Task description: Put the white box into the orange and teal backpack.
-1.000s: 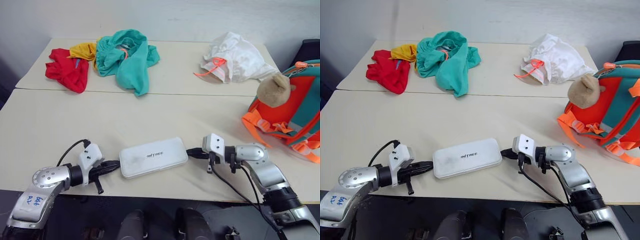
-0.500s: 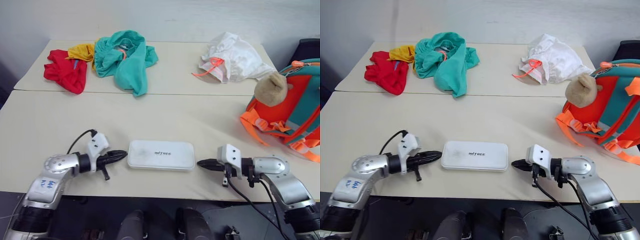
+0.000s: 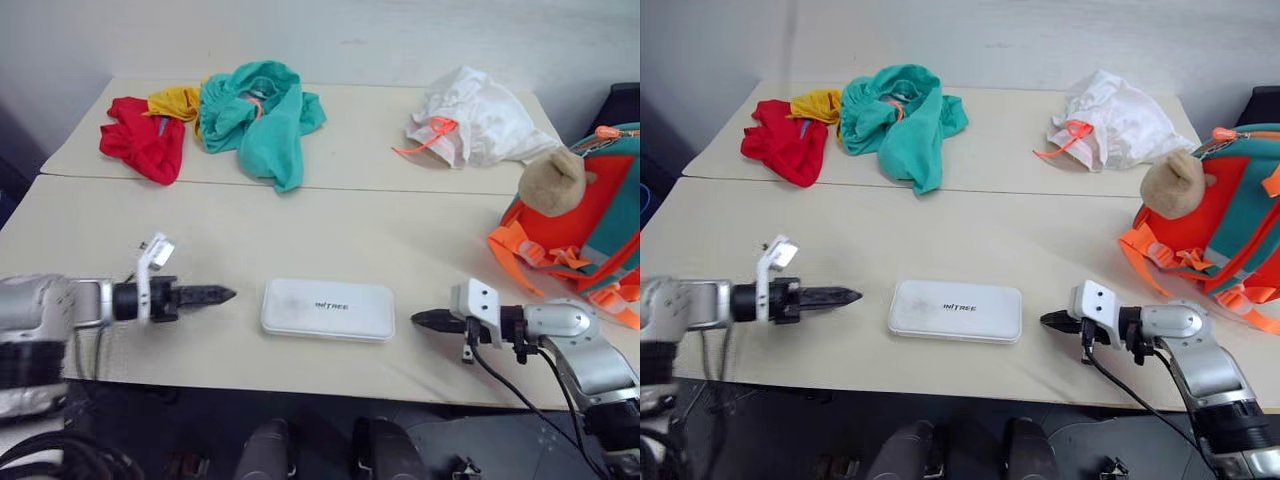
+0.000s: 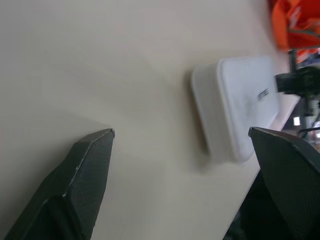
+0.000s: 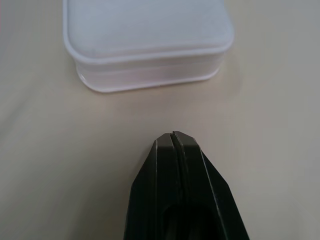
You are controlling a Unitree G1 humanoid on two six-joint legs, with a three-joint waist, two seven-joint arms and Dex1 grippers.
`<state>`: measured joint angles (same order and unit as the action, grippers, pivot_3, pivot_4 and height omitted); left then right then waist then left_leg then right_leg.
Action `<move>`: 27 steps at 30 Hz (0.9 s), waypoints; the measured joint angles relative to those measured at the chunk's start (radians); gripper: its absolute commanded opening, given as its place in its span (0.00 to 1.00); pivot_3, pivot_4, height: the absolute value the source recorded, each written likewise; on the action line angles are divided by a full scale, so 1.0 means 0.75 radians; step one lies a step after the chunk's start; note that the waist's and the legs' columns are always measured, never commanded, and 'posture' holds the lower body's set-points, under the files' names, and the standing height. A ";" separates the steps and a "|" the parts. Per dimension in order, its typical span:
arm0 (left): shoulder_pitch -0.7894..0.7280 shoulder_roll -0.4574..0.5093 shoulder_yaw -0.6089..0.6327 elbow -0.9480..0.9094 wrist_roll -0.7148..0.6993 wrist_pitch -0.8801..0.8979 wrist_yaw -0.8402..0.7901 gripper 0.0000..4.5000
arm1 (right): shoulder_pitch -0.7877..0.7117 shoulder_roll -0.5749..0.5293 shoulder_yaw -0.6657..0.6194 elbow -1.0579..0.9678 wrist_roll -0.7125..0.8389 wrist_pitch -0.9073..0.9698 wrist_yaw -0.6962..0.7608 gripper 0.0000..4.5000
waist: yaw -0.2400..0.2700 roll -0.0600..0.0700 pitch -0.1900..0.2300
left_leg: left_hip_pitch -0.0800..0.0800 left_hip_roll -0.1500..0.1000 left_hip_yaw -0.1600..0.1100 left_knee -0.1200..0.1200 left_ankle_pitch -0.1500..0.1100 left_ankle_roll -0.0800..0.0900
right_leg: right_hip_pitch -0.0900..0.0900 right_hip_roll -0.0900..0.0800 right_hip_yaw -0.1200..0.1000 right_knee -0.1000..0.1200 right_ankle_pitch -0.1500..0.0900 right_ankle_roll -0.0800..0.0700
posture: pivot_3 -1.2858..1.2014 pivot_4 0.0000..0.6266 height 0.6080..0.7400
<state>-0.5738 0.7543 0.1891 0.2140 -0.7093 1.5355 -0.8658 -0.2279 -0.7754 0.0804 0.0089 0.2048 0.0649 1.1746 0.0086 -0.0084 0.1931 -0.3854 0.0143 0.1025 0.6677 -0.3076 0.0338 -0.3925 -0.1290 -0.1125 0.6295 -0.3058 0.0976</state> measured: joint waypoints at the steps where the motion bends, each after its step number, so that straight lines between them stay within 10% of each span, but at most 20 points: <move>1: -0.046 -0.042 -0.007 0.028 0.002 0.041 0.023 0.98 | -0.017 0.010 0.018 0.004 -0.007 -0.004 0.003 0.00 | -0.001 0.000 0.000 | 0.000 0.000 0.000 0.000 0.000 0.000 | 0.000 0.000 0.000 0.000 0.000 0.000 | 0.52 0.24 1.00; 17: -0.183 -0.101 -0.261 0.234 -0.317 0.079 0.167 0.98 | -0.109 0.147 0.150 -0.030 -0.041 0.058 -0.030 0.00 | -0.008 -0.001 0.000 | 0.000 0.000 -0.001 0.001 0.001 -0.001 | 0.001 -0.003 0.001 -0.001 0.000 0.000 | 0.52 0.24 1.00; 27: -0.112 -0.082 -0.285 0.183 -0.555 0.095 0.239 0.31 | -0.073 0.133 0.127 -0.058 -0.021 0.065 -0.036 0.00 | -0.013 -0.001 0.000 | -0.001 0.001 -0.001 0.001 0.001 -0.001 | 0.001 -0.003 0.002 -0.002 0.001 0.001 | 0.52 0.24 1.00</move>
<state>-0.6578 0.6926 -0.0248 0.3515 -1.1257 1.6070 -0.6866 -0.2823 -0.6756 0.1756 -0.0346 0.1889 0.1135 1.1478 -0.0011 -0.0092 0.1929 -0.3859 0.0148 0.1017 0.6688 -0.3068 0.0330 -0.3919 -0.1312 -0.1110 0.6283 -0.3053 0.0986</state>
